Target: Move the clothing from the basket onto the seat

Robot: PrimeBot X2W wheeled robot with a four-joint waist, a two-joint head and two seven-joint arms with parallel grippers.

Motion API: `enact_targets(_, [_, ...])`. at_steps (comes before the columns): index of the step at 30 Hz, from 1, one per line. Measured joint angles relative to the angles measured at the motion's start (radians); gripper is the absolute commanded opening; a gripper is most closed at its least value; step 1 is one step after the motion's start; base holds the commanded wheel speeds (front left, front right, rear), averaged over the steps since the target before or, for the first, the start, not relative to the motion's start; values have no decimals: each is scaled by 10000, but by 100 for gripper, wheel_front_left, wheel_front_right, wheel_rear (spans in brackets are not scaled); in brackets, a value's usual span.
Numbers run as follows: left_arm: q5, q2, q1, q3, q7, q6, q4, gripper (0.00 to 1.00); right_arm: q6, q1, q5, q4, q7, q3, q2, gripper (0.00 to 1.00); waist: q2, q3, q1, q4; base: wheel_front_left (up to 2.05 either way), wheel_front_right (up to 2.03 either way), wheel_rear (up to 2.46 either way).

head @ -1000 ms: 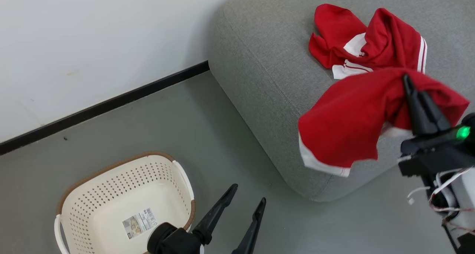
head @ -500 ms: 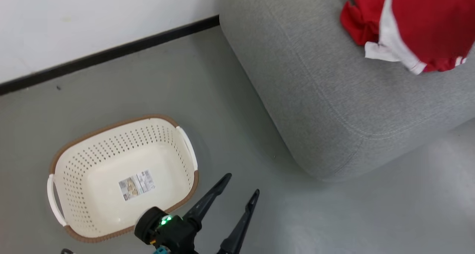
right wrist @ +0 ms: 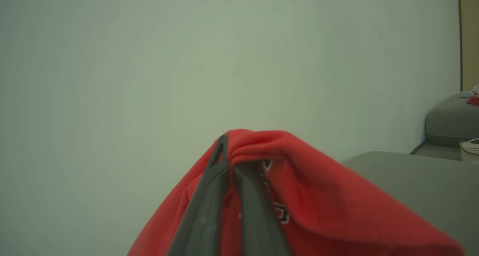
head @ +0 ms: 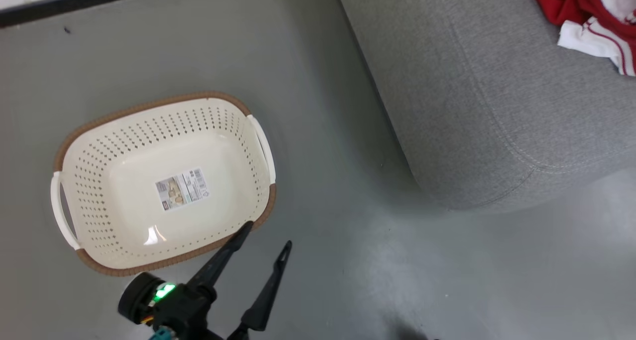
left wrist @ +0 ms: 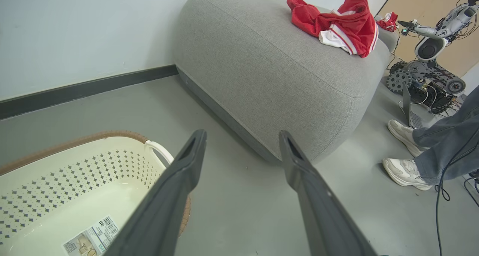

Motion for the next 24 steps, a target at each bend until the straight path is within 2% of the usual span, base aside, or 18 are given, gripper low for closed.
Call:
enact_targets(10, [58, 995, 582, 880, 286, 405, -988, 100, 0, -825, 75, 1503, 0, -437, -336, 0, 0, 1164, -1, -13, 0, 0, 0])
enact_targets(12, [77, 1279, 739, 1076, 453, 575, -1417, 100, 2, -896, 88, 1937, 0, -464, -224, 0, 0, 1646, 0, -141, 0, 0, 0])
enact_targets(18, [150, 1595, 791, 1367, 784, 750, -2019, 100, 15, -896, 86, 2516, 0, -458, 278, 0, 0, 2373, -1, -383, 0, 0, 0])
enact_targets(24, [232, 1651, 767, 1482, 892, 840, -2178, 100, 88, -934, 67, 2945, 0, -293, 844, 0, 1, 2908, -1, -569, 0, 0, 0])
